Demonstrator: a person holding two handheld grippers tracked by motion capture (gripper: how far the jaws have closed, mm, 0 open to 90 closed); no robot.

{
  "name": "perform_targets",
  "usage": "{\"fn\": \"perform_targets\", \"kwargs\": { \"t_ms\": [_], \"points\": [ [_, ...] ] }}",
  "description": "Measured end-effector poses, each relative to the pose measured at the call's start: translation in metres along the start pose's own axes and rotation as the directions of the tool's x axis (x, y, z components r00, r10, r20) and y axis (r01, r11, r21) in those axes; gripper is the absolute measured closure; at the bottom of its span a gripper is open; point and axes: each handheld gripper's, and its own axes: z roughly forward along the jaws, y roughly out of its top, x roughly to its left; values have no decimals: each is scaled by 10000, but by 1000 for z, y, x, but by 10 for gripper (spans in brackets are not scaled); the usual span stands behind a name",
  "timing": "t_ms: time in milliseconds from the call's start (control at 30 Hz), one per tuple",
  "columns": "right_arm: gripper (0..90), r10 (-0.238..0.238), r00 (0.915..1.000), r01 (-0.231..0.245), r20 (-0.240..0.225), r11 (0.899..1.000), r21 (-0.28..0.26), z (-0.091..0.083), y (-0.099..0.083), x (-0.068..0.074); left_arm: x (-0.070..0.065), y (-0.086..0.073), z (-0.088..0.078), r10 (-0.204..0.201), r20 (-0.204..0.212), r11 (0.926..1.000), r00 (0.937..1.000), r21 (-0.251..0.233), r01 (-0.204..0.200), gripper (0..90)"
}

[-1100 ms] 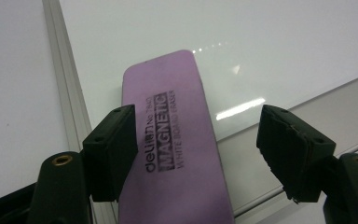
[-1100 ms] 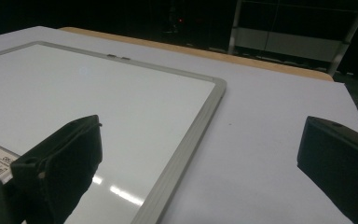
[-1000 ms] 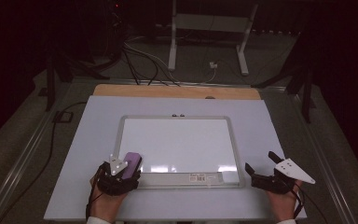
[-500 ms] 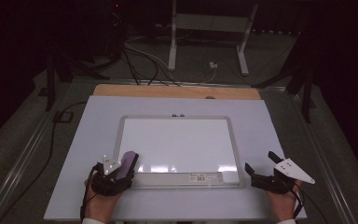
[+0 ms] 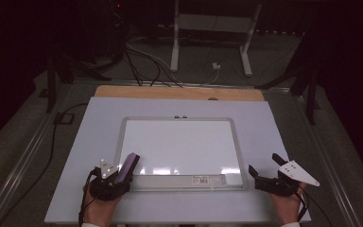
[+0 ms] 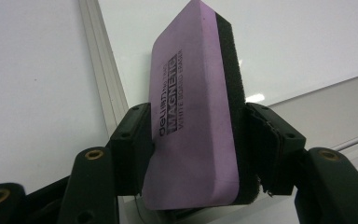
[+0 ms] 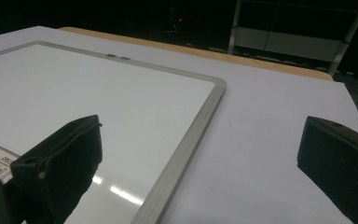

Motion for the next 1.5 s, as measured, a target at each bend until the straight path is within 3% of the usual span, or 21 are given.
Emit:
{"fn": "perform_targets", "kwargs": {
  "t_ms": [333, 567, 867, 1500],
  "points": [
    [3, 19, 10000, -19, -1, 10000, 1, 0, 0, 0, 3, -1, -3, -230, -52, 9996, 9997, -165, 229, 527],
    [7, 30, 10000, -30, -35, 10000, 17, 0, 0, 0, 8, 0, -4, -608, -2, 9978, 9981, -259, 608, 558],
    [7, 64, 10000, -64, -7, 10000, -11, -1, 0, 0, 15, 2, 0, -1568, 178, 9865, 9875, -448, 1574, 588],
    [7, -3, 10000, 4, -60, 10000, 29, 1, 0, 2, 2, 6, 10, -2276, -712, 9705, 9711, -983, 2203, 610]
  ]
}}
